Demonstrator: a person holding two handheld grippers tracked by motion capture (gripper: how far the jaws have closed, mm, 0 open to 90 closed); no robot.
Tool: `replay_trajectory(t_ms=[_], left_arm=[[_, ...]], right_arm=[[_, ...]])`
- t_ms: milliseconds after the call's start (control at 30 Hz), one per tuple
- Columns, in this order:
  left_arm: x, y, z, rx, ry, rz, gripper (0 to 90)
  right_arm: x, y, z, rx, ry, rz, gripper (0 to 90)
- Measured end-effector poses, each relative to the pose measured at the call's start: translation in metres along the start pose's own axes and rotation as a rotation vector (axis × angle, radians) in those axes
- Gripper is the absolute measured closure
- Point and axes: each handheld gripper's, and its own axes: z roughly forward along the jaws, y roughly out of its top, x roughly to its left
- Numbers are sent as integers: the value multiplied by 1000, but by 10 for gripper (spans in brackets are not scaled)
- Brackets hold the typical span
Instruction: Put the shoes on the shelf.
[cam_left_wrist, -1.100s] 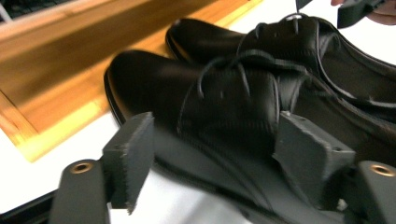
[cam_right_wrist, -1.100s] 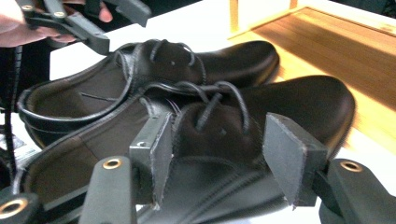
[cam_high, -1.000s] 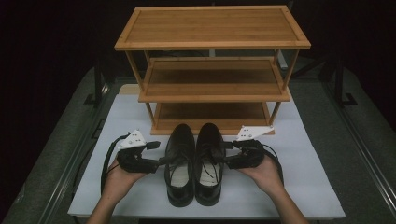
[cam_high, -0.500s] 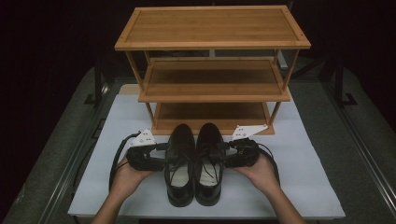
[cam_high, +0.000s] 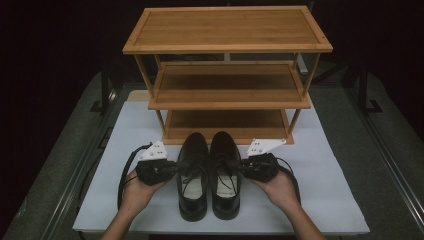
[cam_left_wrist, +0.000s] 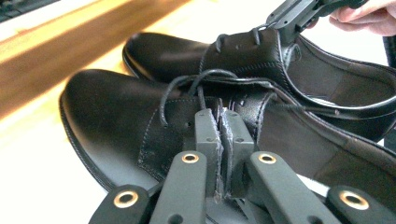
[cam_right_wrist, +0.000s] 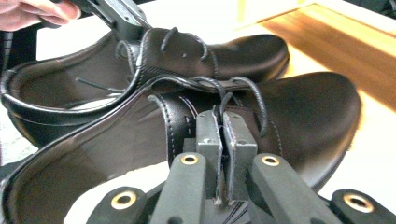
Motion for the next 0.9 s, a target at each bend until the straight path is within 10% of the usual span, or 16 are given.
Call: replay_trajectory(t_ms=[400, 900], left_arm=[[19, 16, -2, -72, 89, -13, 885], [54, 54, 55, -128, 110, 6, 884]], right_arm=[[-25, 3, -20, -35, -95, 47, 868], [-80, 10, -22, -52, -208, 67, 868]])
